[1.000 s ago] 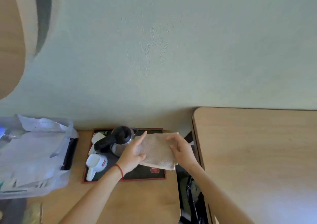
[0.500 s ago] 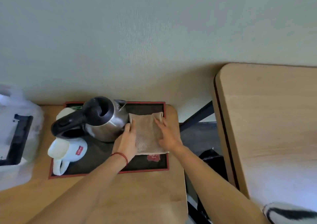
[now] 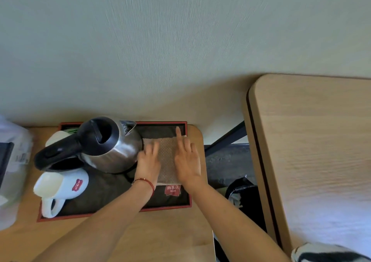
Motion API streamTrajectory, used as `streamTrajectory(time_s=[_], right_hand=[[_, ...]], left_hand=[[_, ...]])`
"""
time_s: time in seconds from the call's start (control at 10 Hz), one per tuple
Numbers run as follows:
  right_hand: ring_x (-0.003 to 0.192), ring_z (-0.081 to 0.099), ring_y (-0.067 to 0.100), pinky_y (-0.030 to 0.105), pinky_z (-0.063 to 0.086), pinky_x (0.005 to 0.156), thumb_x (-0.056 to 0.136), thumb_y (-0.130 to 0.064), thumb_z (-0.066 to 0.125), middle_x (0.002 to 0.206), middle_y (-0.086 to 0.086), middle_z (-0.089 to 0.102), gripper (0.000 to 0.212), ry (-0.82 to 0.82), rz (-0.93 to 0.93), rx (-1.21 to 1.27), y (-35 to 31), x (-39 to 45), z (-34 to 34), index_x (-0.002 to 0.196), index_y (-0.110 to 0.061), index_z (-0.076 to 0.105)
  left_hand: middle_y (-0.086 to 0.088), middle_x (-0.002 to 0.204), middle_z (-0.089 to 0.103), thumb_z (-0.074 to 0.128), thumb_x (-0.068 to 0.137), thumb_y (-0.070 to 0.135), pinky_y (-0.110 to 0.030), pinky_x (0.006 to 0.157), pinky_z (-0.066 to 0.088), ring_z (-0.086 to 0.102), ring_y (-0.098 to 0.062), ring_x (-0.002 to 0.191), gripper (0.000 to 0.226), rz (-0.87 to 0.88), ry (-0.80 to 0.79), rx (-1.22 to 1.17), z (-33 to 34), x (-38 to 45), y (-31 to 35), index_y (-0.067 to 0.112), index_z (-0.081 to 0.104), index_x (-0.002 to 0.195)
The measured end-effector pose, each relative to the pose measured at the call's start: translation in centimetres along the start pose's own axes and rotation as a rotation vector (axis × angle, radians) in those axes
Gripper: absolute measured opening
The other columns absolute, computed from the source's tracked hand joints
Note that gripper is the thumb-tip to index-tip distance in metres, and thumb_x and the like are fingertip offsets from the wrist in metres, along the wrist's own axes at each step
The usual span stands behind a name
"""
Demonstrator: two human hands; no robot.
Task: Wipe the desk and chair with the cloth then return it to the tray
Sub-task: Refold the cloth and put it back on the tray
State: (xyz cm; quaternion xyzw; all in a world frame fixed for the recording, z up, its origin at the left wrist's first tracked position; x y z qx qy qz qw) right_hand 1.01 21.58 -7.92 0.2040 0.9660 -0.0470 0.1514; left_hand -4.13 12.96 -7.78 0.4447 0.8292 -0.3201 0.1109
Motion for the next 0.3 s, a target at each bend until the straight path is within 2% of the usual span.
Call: streamTrajectory(time_s=[0.1, 0.2, 0.3], right_hand=[[0.136, 0.026, 0.03, 0.039, 0.024, 0.113, 0.086, -0.011, 0.06, 0.158, 0.016, 0.011, 0.055, -0.04, -0.009, -0.074, 0.2, -0.2, 0.7, 0.136, -0.001, 0.041], [0.128, 0.033, 0.029, 0.039, 0.029, 0.106, 0.086, -0.006, 0.057, 0.158, 0.012, 0.016, 0.053, -0.067, 0.009, 0.011, 1.0, -0.2, 0.9, 0.136, -0.004, 0.042], [0.115, 0.043, 0.031, 0.039, 0.039, 0.095, 0.084, 0.005, 0.055, 0.149, 0.009, 0.036, 0.035, -0.069, 0.068, 0.224, 0.8, -1.3, -0.9, 0.117, -0.007, 0.058]], left_hand=[[-0.008, 0.141, 0.038, 0.041, 0.093, 0.024, -0.032, 0.101, 0.031, 0.027, -0.025, 0.129, 0.034, 0.072, -0.014, 0.225, 1.0, 0.5, -0.2, 0.013, 0.054, 0.124], [-0.004, 0.136, 0.046, 0.038, 0.094, 0.024, -0.03, 0.104, 0.025, 0.022, -0.024, 0.133, 0.036, 0.076, -0.067, 0.202, 1.6, 1.2, -0.6, 0.015, 0.053, 0.125], [-0.005, 0.128, 0.053, 0.047, 0.09, 0.027, -0.034, 0.101, 0.03, 0.029, -0.028, 0.129, 0.031, 0.079, -0.004, -0.077, -0.5, 0.1, -1.6, 0.018, 0.06, 0.116]])
Point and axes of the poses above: each hand's wrist, its own x-axis towards the middle knuckle, its own z-axis out of the palm, y = z × x, the point moved 4 cm from there along x, towards the middle knuckle
